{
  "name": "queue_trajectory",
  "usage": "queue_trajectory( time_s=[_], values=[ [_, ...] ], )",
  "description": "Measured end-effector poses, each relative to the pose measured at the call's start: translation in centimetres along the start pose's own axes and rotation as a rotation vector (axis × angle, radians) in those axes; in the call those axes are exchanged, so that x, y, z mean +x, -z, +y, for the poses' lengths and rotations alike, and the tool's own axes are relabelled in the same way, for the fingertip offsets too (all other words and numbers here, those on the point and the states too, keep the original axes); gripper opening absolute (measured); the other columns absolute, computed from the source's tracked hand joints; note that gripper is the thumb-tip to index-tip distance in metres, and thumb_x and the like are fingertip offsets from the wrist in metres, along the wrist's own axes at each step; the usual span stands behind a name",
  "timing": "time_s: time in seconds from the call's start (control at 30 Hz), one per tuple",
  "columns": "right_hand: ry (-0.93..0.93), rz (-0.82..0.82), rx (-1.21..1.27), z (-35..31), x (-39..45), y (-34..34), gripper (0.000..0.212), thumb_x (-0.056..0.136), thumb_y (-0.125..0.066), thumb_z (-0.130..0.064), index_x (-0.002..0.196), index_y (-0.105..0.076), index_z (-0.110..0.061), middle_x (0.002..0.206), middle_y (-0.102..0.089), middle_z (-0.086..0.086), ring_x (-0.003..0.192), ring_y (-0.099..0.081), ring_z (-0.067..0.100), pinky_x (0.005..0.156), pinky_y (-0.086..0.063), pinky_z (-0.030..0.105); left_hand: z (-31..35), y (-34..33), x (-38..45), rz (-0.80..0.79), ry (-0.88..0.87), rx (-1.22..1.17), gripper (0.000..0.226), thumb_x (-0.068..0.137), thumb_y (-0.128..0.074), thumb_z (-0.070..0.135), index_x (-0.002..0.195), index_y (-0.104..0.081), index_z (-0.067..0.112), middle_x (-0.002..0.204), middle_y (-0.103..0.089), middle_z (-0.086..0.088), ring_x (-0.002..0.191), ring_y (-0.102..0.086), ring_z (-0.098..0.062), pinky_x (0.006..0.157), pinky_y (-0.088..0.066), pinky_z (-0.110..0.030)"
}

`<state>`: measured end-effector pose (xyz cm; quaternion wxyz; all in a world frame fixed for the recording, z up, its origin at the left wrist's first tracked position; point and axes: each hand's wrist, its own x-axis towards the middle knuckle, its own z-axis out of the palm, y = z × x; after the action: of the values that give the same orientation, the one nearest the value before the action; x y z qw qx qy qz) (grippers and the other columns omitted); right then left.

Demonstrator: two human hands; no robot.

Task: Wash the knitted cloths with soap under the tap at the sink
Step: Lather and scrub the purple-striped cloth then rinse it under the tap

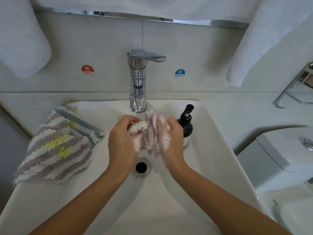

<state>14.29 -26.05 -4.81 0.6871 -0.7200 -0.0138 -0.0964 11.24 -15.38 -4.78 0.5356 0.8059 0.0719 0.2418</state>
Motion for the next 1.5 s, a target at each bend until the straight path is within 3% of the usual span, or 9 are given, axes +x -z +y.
queue_trajectory(
  time_s=[0.13,0.37,0.57,0.67,0.8,1.07,1.27,1.4,1.5],
  values=[
    [-0.055,-0.15,0.02,-1.1,-1.2,-0.5,0.032,0.084,-0.073,-0.029,0.071,-0.045,-0.017,0.057,-0.053,-0.014,0.057,-0.053,0.006,0.052,-0.046,0.027,-0.1,-0.2,-0.2,-0.062,-0.028,0.023,0.026,0.082,-0.065,0.0,0.095,-0.059,0.022,0.082,-0.063,0.006,0.076,-0.063,-0.014,0.066,-0.056,-0.039],
    [-0.103,-0.16,-0.035,-1.0,-0.3,0.0,0.02,0.075,-0.064,-0.023,0.074,-0.044,-0.021,0.06,-0.049,-0.014,0.052,-0.047,0.001,0.052,-0.042,0.024,0.4,-0.3,-0.3,-0.18,0.015,-0.032,0.031,0.086,-0.066,0.012,0.112,-0.059,0.027,0.1,-0.061,0.01,0.089,-0.059,0.002,0.07,-0.047,-0.009],
    [-0.117,-0.133,-0.077,-0.9,0.7,0.4,0.026,0.086,-0.051,0.001,0.069,-0.043,-0.017,0.069,-0.046,0.002,0.064,-0.046,0.016,0.059,-0.041,0.031,-0.1,0.0,0.2,-0.144,-0.044,-0.107,0.022,0.081,-0.057,0.032,0.101,-0.064,0.029,0.09,-0.062,0.011,0.082,-0.06,-0.005,0.066,-0.049,-0.024],
    [-0.124,-0.206,-0.077,-1.1,0.8,0.3,0.028,0.086,-0.045,0.006,0.075,-0.054,-0.018,0.076,-0.055,0.003,0.07,-0.055,0.017,0.066,-0.049,0.035,-0.8,0.2,0.6,-0.091,-0.055,0.065,0.038,0.082,-0.054,0.047,0.115,-0.057,0.03,0.103,-0.057,0.014,0.091,-0.059,-0.001,0.075,-0.052,-0.032],
    [-0.102,-0.311,0.006,-1.9,0.8,0.7,0.036,0.085,-0.041,0.012,0.076,-0.058,-0.019,0.066,-0.057,-0.007,0.055,-0.055,0.0,0.055,-0.045,0.018,-1.1,0.6,1.0,-0.162,-0.007,0.036,0.041,0.079,-0.045,0.064,0.115,-0.053,0.044,0.104,-0.06,0.025,0.1,-0.059,0.0,0.087,-0.054,-0.041],
    [0.023,-0.46,-0.13,-1.4,0.4,0.4,0.016,0.099,-0.049,-0.012,0.101,-0.063,-0.019,0.077,-0.063,-0.009,0.071,-0.061,0.003,0.069,-0.051,0.024,-0.5,0.1,0.7,-0.094,0.046,-0.05,0.02,0.097,-0.045,0.046,0.102,-0.053,0.029,0.081,-0.066,0.009,0.078,-0.065,-0.01,0.075,-0.054,-0.045],
    [0.066,-0.266,-0.078,-0.1,-0.3,-0.4,0.005,0.098,-0.054,-0.023,0.094,-0.051,-0.022,0.076,-0.061,-0.004,0.068,-0.06,0.007,0.06,-0.05,0.023,0.6,-0.8,-0.7,-0.004,0.033,-0.036,0.021,0.103,-0.04,0.03,0.082,-0.043,0.025,0.064,-0.054,0.005,0.055,-0.052,-0.003,0.053,-0.047,-0.036],
    [0.023,-0.038,0.003,-0.6,-0.3,-1.1,0.022,0.098,-0.054,-0.019,0.079,-0.047,-0.026,0.067,-0.052,-0.011,0.061,-0.052,0.004,0.059,-0.044,0.021,1.8,-2.4,-2.5,0.052,-0.049,-0.08,0.032,0.1,-0.042,0.039,0.072,-0.041,0.024,0.058,-0.047,0.008,0.052,-0.046,-0.006,0.048,-0.039,-0.024],
    [-0.024,0.041,0.109,-0.6,-0.3,-1.6,0.038,0.099,-0.053,-0.032,0.063,-0.043,-0.024,0.056,-0.046,-0.013,0.054,-0.046,0.008,0.059,-0.041,0.032,2.3,-3.1,-2.7,0.059,-0.013,-0.154,0.035,0.097,-0.04,0.039,0.073,-0.052,0.017,0.061,-0.055,0.006,0.056,-0.054,-0.007,0.052,-0.042,-0.017]
  ],
)
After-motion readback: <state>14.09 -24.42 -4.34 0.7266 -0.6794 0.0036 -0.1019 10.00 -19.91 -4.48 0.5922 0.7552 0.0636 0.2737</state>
